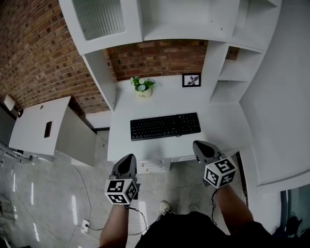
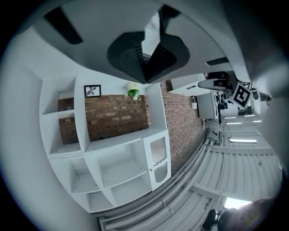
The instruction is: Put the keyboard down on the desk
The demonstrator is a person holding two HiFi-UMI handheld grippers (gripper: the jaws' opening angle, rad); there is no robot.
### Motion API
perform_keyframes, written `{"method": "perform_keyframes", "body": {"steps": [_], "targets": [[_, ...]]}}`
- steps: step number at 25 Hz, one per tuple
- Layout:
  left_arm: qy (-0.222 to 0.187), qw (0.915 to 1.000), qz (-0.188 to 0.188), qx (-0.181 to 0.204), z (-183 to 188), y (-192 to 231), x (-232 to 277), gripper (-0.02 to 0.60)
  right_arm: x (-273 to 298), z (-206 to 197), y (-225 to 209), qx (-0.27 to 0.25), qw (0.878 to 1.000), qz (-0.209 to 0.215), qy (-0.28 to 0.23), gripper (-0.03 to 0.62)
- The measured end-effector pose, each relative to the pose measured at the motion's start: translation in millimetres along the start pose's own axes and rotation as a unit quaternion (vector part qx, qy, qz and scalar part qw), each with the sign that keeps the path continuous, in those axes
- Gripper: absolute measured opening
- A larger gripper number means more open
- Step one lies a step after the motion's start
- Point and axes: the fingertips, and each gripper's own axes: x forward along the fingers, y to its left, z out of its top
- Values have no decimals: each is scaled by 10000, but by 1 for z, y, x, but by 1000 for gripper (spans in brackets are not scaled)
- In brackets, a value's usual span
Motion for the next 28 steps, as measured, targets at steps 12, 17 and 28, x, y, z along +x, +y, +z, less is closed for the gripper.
{"method": "perform_keyframes", "body": {"steps": [12,17,28], "targets": [[-110,9994,304,-112,-9,-83,-31,18,-67,1,-20,1,9990,427,-121,17],[-170,9992,347,-70,-15,-125,-45,18,-104,1,-30,-5,9982,556,-203,17],[-251,9984,462,222,-28,-187,-68,18,-161,-10,-47,28,9969,752,-247,18]]}}
